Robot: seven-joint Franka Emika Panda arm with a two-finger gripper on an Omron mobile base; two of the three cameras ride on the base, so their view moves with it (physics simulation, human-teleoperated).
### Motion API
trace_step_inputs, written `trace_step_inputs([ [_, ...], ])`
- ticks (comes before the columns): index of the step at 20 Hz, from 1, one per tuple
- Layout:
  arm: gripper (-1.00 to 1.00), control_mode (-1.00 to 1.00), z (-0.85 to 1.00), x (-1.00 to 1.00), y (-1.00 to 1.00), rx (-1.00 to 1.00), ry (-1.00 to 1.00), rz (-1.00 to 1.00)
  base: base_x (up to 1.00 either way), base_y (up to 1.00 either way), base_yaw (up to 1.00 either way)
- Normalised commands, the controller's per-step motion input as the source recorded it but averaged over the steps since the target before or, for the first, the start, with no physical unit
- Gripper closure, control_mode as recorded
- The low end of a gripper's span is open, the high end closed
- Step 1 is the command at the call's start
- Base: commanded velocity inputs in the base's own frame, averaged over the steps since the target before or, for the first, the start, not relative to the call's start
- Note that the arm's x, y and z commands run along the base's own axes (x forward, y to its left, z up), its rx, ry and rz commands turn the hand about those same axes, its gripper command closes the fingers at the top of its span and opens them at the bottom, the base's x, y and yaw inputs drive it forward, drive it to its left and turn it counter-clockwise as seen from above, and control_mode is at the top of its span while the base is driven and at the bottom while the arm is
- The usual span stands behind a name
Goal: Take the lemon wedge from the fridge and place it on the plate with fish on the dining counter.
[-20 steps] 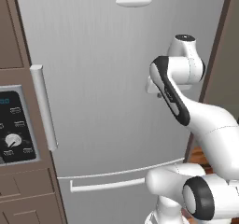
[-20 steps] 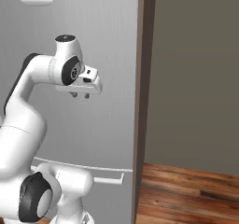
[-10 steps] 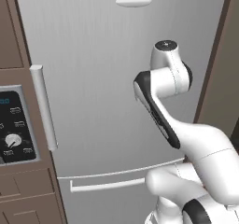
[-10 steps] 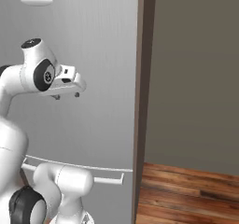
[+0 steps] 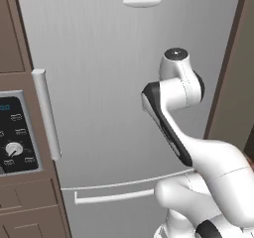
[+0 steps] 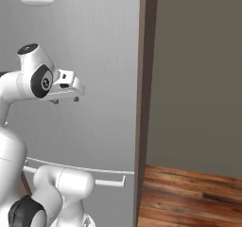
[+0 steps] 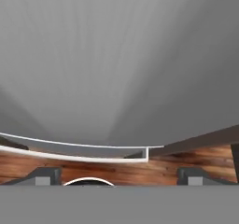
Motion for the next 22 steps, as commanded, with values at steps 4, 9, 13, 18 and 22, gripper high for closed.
trace_step_inputs([
  [4, -1.0, 1.0, -0.06, -0.19, 0.01, 0.02, -0.02, 0.0, -0.66, 0.09, 0.0],
  [9, -1.0, 1.0, 0.0, 0.0, 0.0, 0.0, 0.0, 0.0, -0.65, 0.21, 0.0],
  [13, -1.0, 1.0, 0.0, 0.0, 0.0, 0.0, 0.0, 0.0, -0.03, 0.48, 0.0],
  [18, -1.0, 1.0, 0.0, 0.0, 0.0, 0.0, 0.0, 0.0, 0.08, 0.74, 0.0],
  [22, -1.0, 1.0, 0.0, 0.0, 0.0, 0.0, 0.0, 0.0, 0.0, 0.66, 0.0],
])
